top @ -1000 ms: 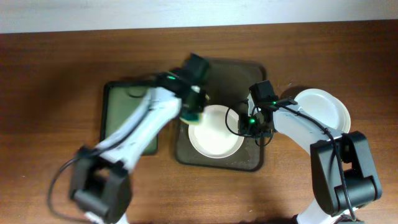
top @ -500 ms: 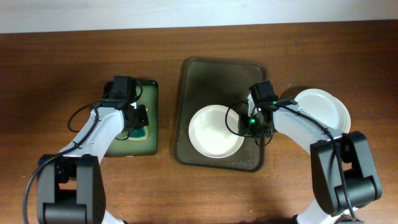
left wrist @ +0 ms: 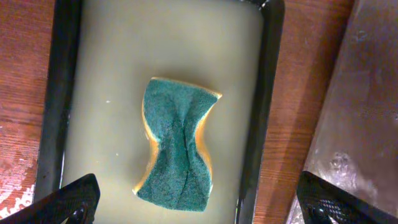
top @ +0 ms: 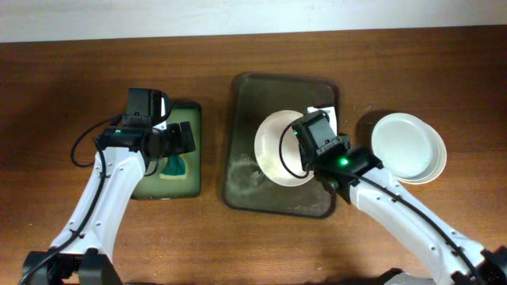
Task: Clean dirty plates on tray and stack at the side
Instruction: 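Lift the last plate with the right gripper and stack it on the pile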
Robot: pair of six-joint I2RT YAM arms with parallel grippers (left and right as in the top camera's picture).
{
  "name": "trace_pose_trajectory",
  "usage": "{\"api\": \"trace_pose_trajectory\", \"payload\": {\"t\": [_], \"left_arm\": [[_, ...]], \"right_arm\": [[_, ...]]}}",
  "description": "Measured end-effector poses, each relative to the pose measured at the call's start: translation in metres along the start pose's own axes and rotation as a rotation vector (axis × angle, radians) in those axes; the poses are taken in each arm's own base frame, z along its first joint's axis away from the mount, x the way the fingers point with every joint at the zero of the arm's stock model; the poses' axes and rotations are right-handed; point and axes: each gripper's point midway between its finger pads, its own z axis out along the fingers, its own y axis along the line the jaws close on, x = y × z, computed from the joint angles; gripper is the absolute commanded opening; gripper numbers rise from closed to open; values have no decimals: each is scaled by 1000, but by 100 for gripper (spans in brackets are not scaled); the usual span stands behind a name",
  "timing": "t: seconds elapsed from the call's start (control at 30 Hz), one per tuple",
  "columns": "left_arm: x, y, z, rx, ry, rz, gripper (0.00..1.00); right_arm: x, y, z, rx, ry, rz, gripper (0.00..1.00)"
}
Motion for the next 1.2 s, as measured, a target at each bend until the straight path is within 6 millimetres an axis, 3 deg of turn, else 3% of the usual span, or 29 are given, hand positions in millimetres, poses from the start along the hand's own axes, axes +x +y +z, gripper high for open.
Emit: {"api": "trace_pose_trajectory", "payload": {"t": [0.13, 0.27, 0.43, 0.67, 1.2], "left_arm": [[0, 0, 0, 0, 1, 0, 99], [0, 0, 0, 0, 1, 0, 99], [0, 0, 0, 0, 0, 0, 99], [0, 0, 0, 0, 0, 0, 99], [0, 0, 0, 0, 0, 0, 99]], "right_arm": [[-32, 2, -52, 152, -205, -122, 4], [-40, 10, -89, 334, -346, -296, 4], [-45, 8, -110, 460, -405, -396, 4], [-45, 14, -124, 518, -427, -522, 4], [-47, 11, -127, 546, -429, -532, 4]]}}
